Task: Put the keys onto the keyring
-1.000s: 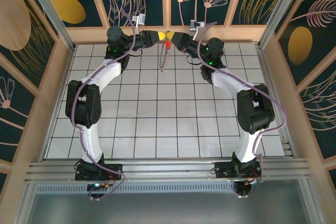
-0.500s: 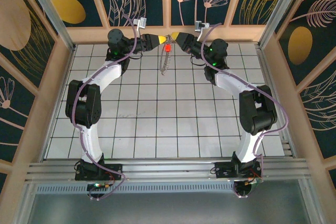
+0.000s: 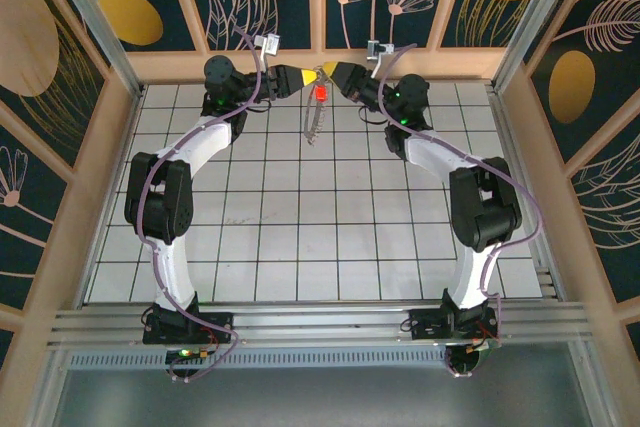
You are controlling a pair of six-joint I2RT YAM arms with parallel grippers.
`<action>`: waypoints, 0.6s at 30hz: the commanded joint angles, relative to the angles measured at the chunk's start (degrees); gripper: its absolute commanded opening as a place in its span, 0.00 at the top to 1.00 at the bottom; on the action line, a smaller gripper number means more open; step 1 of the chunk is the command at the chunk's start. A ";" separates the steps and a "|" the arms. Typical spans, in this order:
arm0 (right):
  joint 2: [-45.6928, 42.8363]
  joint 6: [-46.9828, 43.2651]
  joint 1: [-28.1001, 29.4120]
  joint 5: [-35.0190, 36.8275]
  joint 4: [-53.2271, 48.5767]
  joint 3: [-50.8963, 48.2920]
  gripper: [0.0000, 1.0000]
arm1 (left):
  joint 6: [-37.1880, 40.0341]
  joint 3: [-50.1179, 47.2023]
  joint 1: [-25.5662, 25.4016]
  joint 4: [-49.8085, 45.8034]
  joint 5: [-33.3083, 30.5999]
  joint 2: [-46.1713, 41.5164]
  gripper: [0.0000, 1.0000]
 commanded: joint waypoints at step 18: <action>-2.61 -1.55 1.54 -1.84 2.39 -2.05 0.81 | 1.57 1.72 -0.08 2.31 0.39 -0.72 1.00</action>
